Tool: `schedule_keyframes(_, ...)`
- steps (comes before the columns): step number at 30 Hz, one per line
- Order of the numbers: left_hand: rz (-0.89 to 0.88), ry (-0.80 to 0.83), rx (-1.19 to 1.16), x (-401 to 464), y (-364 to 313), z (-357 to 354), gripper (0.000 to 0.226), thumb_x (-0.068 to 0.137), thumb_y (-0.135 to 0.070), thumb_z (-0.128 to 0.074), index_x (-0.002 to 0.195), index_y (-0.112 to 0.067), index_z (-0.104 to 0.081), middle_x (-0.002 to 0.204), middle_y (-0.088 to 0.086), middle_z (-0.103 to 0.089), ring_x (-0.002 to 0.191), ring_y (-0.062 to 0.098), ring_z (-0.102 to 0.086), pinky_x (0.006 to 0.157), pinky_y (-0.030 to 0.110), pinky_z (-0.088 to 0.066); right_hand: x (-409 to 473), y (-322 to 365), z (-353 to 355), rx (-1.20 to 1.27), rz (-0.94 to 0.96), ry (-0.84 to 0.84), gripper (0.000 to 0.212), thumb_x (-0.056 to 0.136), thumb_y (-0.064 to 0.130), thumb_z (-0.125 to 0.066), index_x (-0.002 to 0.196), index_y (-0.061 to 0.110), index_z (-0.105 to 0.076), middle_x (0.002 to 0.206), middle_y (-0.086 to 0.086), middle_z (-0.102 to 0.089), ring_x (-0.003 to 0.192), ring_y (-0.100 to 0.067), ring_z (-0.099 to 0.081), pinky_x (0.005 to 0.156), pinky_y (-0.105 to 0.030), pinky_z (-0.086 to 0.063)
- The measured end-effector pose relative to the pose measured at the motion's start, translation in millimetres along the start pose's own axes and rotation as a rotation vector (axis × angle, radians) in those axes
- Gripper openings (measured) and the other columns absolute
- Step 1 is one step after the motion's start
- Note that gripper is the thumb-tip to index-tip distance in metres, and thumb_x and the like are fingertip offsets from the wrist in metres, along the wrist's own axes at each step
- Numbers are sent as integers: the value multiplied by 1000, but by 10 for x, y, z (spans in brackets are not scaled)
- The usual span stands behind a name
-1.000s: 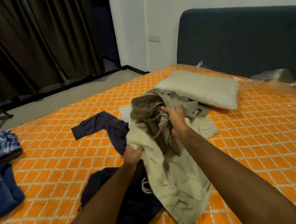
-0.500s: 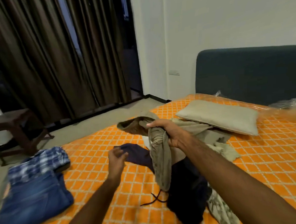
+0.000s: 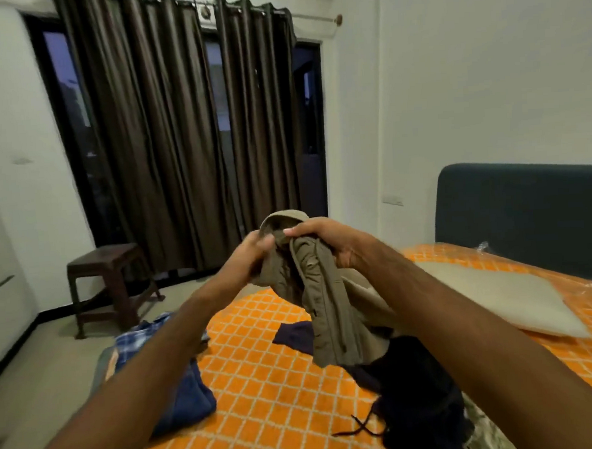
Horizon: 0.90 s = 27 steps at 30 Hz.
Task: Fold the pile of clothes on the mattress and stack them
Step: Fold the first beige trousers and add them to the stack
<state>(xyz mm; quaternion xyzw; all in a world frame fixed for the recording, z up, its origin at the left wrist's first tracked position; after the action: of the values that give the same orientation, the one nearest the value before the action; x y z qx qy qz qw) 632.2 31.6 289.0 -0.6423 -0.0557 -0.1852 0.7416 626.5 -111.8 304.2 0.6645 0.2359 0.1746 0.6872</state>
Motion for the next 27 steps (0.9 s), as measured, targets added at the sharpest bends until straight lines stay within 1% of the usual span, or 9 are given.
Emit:
schedule_keyframes(2,-45,-37,283,-214,-100,116,57,83,-23,-80,134,-23,-53,116,9,-70,99,19,-72,78,39,-61,2,72,-264,-89,26,27,59,81,26,-80,130,0,-59,119,-22,-69,105,-36,-70,98,-51,-55)
schedule_keyframes(5,-144,-351,498,-454,-393,569,29,87,-8,-62,112,-21,-63,89,6,-71,76,28,-70,59,49,-59,-63,81,-530,-247,84,182,50,81,7,-80,126,9,-60,123,-15,-67,112,-33,-67,92,-46,-58)
schedule_keyframes(8,-173,-679,504,-611,-911,1221,36,86,7,-45,99,-19,-66,90,1,-67,88,23,-67,73,44,-59,-239,-78,-605,-524,26,288,57,77,-9,-76,121,21,-56,119,-5,-65,111,-24,-66,85,-37,-60)
schedule_keyframes(11,-250,-740,565,-715,-1443,1421,36,86,9,-45,99,-15,-68,89,-2,-66,87,18,-66,70,32,-54,-194,-111,-409,-789,64,79,38,81,-4,-70,114,14,-67,112,-7,-69,105,-21,-67,94,-41,-58)
schedule_keyframes(14,-330,-761,613,-781,-1851,1461,36,87,5,-49,103,-16,-72,95,-1,-69,88,12,-65,74,25,-53,-116,27,-235,-866,197,-208,26,81,0,-65,100,15,-73,99,-5,-72,96,-21,-69,86,-39,-60)
schedule_keyframes(18,-389,-852,681,-994,-2303,1809,36,85,3,-51,105,-17,-74,98,0,-71,92,14,-64,81,28,-54,-249,220,-135,-983,434,-319,37,83,-2,-67,97,31,-60,98,7,-63,97,-15,-64,75,-26,-54)
schedule_keyframes(23,-379,-491,1416,-1178,-2468,1981,25,86,-6,-61,105,-22,-56,99,1,-63,87,24,-65,71,43,-57,-848,581,-358,-803,876,-204,51,90,-1,-69,120,33,-44,110,4,-62,94,-9,-69,78,-27,-59)
schedule_keyframes(25,-224,-274,1542,-1358,-2221,2147,34,90,-24,-66,115,-33,-44,100,-5,-59,84,17,-65,72,39,-57,-1042,681,-605,-877,982,-100,44,95,-6,-59,119,30,-49,110,7,-64,98,-4,-68,78,-17,-53)
schedule_keyframes(27,-23,-118,1609,-1536,-1919,2307,33,94,-53,-50,123,-46,-36,105,-8,-58,88,11,-62,80,36,-56,-1142,711,-786,-1025,1017,14,36,97,-7,-49,110,23,-62,107,6,-64,100,-8,-66,80,-20,-53)
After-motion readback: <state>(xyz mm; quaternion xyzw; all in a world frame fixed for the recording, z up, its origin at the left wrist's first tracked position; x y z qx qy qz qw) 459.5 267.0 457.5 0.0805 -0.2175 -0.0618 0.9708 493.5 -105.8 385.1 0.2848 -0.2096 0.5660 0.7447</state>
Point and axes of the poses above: each hand's wrist, its own x-axis towards the middle knuckle, its own z-axis out of the back of the hand, y = z × x, the point moved 9 cm from there along x, towards the middle knuckle
